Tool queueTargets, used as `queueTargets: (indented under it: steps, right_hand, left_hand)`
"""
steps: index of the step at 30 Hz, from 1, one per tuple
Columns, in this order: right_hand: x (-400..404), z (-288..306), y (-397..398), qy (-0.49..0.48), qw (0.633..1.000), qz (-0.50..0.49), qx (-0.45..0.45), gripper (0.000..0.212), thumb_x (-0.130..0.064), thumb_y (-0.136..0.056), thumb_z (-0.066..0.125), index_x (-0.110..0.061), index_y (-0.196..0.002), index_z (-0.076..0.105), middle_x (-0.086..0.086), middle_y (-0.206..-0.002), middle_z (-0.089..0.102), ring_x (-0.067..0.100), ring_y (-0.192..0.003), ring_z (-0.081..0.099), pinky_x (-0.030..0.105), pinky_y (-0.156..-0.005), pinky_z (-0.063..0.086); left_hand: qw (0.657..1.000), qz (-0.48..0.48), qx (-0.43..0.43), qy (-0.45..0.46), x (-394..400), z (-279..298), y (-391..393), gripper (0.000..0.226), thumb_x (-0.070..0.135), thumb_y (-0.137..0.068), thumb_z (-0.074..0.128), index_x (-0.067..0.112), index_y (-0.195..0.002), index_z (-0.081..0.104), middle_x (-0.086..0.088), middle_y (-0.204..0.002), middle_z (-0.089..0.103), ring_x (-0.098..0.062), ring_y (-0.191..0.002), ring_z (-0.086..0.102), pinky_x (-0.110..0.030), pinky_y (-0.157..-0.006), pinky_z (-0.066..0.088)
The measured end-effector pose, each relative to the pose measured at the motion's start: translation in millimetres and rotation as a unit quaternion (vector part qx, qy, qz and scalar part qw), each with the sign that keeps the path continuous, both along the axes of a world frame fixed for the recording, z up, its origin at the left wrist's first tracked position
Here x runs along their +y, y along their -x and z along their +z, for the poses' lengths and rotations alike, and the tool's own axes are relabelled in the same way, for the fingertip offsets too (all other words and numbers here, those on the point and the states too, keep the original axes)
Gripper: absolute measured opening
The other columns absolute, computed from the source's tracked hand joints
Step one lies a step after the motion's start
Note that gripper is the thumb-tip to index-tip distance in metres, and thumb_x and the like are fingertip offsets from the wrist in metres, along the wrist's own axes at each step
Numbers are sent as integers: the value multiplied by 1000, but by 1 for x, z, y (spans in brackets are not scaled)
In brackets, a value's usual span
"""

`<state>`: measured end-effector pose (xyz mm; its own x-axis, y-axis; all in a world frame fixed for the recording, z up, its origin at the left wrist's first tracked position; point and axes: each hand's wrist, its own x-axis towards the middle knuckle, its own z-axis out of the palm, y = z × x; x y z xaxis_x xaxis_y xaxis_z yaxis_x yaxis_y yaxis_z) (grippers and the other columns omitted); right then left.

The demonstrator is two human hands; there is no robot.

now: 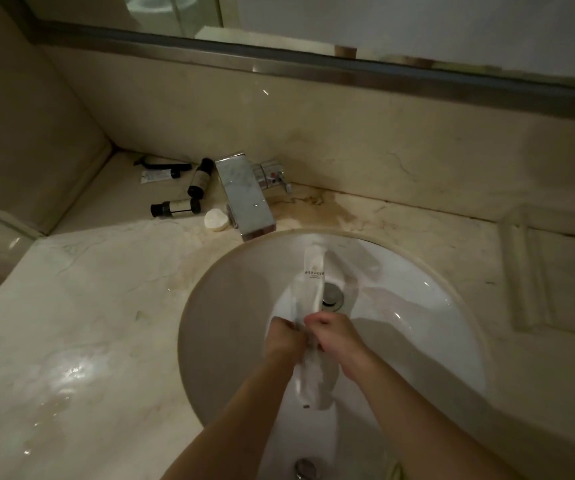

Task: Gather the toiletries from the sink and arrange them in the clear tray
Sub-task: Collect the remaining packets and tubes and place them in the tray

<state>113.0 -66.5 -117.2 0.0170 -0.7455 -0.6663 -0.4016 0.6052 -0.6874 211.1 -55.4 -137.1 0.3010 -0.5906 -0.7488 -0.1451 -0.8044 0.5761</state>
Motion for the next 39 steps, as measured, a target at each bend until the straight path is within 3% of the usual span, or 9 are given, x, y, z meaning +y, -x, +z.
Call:
queueTargets:
  steps: [4, 7, 10, 16, 19, 24, 29, 34, 39]
  right_hand:
    - [0, 21, 11, 59, 998, 13, 28, 16, -21, -89, 57, -23, -88, 73, -1, -91, 68, 19, -88, 64, 32, -82, 53]
    - [14, 60, 28, 128, 990, 4, 52, 15, -15, -88, 57, -22, -84, 69, 0, -95, 66, 19, -90, 63, 26, -76, 48]
    - [18, 70, 37, 161, 984, -10, 77, 24, -4, -86, 54, -25, -77, 61, 0, -95, 63, 22, -88, 63, 32, -77, 52]
    - [46, 125, 79, 219, 969, -98, 63, 27, 2, -83, 54, -21, -90, 43, -5, -88, 53, 10, -69, 55, 18, -55, 40]
    - [61, 149, 102, 224, 962, -157, -7, 38, 3, -82, 58, -28, -94, 42, 0, -94, 56, 13, -71, 56, 24, -62, 44]
    - [92, 180, 135, 226, 950, -204, -76, 59, 3, -81, 61, -28, -125, 37, 6, -97, 62, 20, -80, 60, 32, -68, 46]
    - [118, 200, 158, 243, 935, -235, -111, 41, 3, -80, 59, -19, -114, 56, 10, -101, 67, 32, -94, 66, 53, -84, 55]
    - [137, 214, 174, 258, 926, -243, -128, 35, 2, -82, 59, -20, -109, 55, 10, -102, 67, 31, -93, 67, 52, -84, 55]
    - [150, 215, 189, 258, 918, -267, -138, 38, 5, -83, 58, -13, -116, 55, 12, -105, 67, 30, -94, 67, 47, -81, 55]
  left_hand:
    - [999, 24, 15, 23, -3, 24, 9, 27, 4, -75, 65, 17, -77, 42, -8, -83, 55, -25, -76, 58, -33, -61, 51]
    - [998, 3, 34, 54, 6, 67, 22, 19, 2, -72, 67, 12, -78, 52, -11, -83, 61, -27, -78, 62, -32, -63, 52]
    - [995, -12, 68, 73, 4, 78, 30, 18, -3, -71, 62, -1, -87, 67, -18, -86, 68, -30, -76, 65, -34, -66, 55]
    - [977, -5, 154, 149, 25, 142, 58, 27, -7, -75, 55, 5, -99, 56, -19, -88, 64, -34, -77, 65, -41, -68, 57]
    - [962, 5, 212, 170, 33, 173, 70, 23, -7, -84, 49, -4, -107, 51, -20, -83, 65, -30, -67, 63, -38, -64, 55]
    - [940, -11, 293, 176, 48, 216, 93, 30, 5, -90, 38, -6, -114, 52, -23, -92, 65, -33, -72, 65, -41, -69, 56]
    - [922, 0, 359, 146, 63, 248, 109, 34, 12, -92, 42, -10, -112, 58, -25, -102, 67, -35, -79, 68, -41, -67, 59]
    - [903, -5, 415, 116, 74, 264, 118, 39, 17, -95, 44, -13, -117, 55, -27, -112, 64, -36, -86, 67, -44, -74, 57]
    - [904, -68, 394, 150, 77, 268, 120, 22, 8, -96, 41, 0, -114, 50, -30, -109, 64, -39, -96, 63, -51, -80, 55]
